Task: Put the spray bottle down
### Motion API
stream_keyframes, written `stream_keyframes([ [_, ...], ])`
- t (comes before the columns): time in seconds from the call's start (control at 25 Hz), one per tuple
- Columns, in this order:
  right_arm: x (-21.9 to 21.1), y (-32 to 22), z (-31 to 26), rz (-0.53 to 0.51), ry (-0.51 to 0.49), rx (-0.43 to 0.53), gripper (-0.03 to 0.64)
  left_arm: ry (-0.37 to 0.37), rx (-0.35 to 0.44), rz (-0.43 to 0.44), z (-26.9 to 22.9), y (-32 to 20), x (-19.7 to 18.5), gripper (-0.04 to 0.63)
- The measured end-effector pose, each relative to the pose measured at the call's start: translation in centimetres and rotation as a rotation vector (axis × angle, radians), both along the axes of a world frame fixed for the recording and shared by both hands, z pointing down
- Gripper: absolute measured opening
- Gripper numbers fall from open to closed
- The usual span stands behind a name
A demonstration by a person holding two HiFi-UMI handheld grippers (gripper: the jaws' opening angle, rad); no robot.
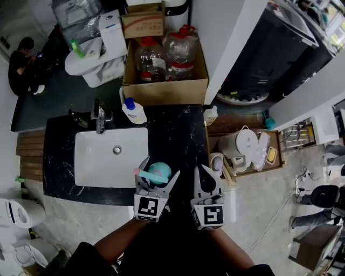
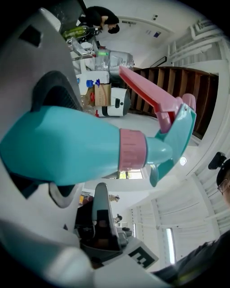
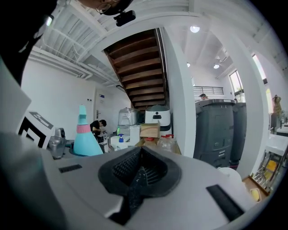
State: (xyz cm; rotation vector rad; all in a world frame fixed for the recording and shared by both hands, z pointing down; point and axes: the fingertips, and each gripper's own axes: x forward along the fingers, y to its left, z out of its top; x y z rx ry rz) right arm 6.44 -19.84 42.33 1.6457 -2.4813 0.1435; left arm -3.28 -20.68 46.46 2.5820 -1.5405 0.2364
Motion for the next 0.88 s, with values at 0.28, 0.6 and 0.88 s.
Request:
stream_keyframes([
  [0.28, 1.2, -3.0, 2.2, -0.015, -0.009, -0.054, 0.015, -0.012, -0.053, 0.013, 2.8, -3.3, 2.1, 0.422],
  [0.6, 2.3, -6.1, 3.5, -0.033, -0.027, -0.064, 0.015, -0.053, -0.083, 0.043, 5.5, -6.5, 4.4, 0.422],
  [0.88, 3.1, -8.0, 5.4, -0.044, -0.01, -0.082, 0.015, -0.051, -0.092, 0.085, 7.6, -8.2, 7.0, 0.422],
])
